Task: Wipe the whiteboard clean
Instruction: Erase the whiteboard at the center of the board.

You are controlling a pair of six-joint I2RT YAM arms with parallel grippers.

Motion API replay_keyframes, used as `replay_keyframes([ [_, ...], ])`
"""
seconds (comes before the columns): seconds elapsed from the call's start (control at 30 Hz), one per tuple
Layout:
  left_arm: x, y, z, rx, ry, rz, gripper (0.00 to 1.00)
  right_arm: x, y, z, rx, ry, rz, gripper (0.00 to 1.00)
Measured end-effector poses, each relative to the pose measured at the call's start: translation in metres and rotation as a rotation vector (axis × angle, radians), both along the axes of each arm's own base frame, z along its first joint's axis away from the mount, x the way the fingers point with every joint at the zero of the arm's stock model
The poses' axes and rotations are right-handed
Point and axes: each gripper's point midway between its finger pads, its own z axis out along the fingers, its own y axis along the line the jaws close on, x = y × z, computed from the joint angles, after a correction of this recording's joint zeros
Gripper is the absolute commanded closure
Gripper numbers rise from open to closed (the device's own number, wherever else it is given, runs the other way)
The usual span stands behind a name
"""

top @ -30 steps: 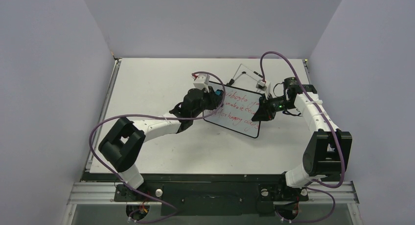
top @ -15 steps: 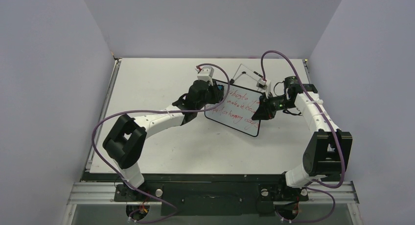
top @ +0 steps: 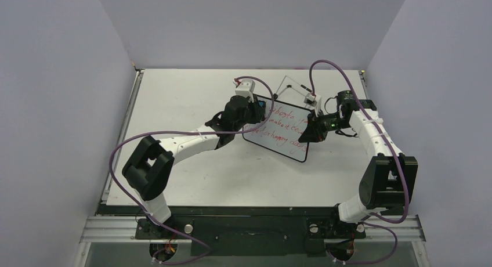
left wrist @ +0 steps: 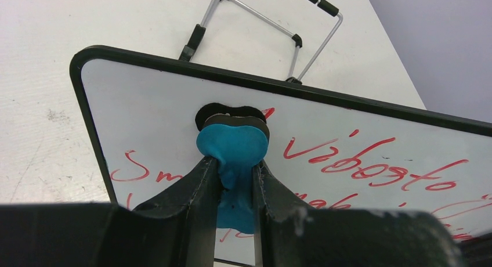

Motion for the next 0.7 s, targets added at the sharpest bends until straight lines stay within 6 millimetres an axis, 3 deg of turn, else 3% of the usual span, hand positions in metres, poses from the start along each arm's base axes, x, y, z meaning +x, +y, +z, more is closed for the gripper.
replay_keyframes([
  [0.47,-0.008,-0.009,0.021,-0.040,-0.028,-0.043,1.00,0.000,-0.001,-0.001,-0.009,-0.021,0.018,1.00],
  [0.7,-0.005,-0.005,0.021,-0.030,-0.018,-0.019,1.00,0.000,-0.001,-0.001,-0.009,-0.021,0.019,1.00],
])
